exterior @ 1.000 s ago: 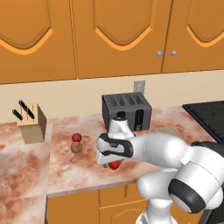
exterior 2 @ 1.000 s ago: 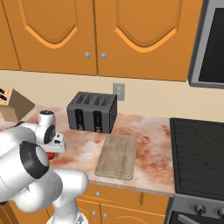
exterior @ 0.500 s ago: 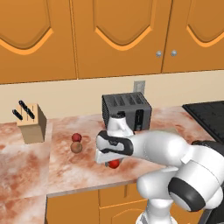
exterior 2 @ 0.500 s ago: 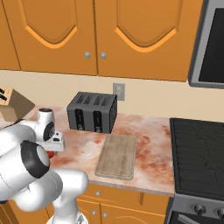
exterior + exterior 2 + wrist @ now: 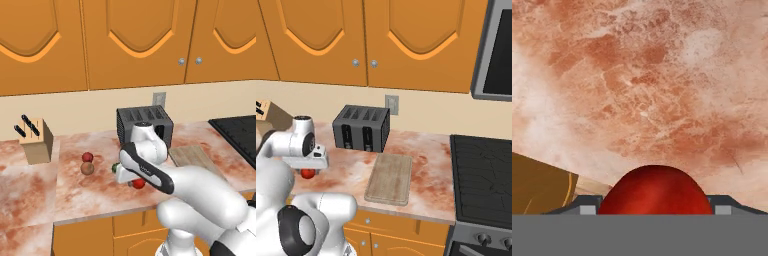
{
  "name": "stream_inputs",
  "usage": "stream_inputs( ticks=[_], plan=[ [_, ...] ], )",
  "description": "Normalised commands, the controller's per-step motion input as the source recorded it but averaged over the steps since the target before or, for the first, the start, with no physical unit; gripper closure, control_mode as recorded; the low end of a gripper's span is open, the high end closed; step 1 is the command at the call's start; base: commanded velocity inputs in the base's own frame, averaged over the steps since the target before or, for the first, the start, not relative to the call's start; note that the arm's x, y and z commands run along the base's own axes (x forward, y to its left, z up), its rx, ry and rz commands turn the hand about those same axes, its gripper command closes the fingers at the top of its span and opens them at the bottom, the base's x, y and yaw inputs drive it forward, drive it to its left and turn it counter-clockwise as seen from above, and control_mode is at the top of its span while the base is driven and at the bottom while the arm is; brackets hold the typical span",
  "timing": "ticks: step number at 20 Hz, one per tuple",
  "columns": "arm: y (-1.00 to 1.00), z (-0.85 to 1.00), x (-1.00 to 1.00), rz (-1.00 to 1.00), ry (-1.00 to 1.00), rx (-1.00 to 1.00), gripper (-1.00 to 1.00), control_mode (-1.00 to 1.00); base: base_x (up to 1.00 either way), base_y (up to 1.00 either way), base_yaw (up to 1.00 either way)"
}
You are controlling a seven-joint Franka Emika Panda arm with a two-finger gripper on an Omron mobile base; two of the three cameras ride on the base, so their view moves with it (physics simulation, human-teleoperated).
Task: Place the avocado, onion, tomato, and bell pepper on the cutting board.
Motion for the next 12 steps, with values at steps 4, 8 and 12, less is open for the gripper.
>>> stream_inputs(
  ticks=[4, 8, 12],
  plan=[
    [-0.34, 0.52, -0.42, 0.0, -0.15, -0.11, 1.0, -1.0, 0.0, 0.0, 0.0],
    [-0.37, 0.56, -0.28, 0.0, -0.17, -0.16, 1.0, -1.0, 0.0, 0.0, 0.0],
    [-0.47, 0.56, -0.14, 0.0, -0.22, -0.16, 1.0, -1.0, 0.0, 0.0, 0.0]
  ],
)
